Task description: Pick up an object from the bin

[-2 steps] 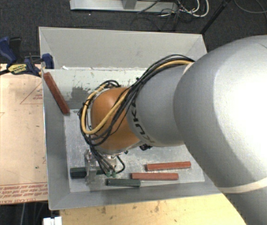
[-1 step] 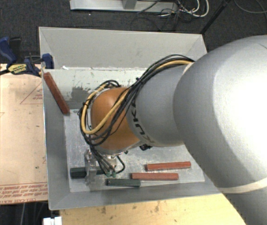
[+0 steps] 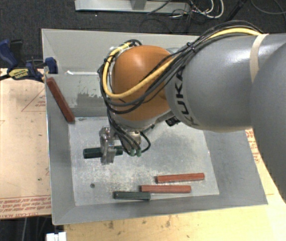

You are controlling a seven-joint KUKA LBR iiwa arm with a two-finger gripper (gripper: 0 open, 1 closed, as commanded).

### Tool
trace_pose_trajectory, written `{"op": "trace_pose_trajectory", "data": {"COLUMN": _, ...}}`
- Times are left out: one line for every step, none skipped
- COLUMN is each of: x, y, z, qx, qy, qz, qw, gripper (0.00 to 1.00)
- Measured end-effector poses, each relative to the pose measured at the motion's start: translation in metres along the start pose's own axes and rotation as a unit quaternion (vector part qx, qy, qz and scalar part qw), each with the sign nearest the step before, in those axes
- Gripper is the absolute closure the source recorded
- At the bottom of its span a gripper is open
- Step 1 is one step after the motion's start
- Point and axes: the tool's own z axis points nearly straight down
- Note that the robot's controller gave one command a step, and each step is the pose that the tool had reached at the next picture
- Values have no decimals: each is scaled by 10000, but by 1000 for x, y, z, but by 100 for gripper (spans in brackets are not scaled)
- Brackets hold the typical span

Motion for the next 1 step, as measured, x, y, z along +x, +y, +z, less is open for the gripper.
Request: {"op": "trace_pose_trajectory", "data": {"x": 0, "y": 0, "z": 0, "qx": 0, "qy": 3, "qz": 0, "qw": 10000, "gripper": 100}}
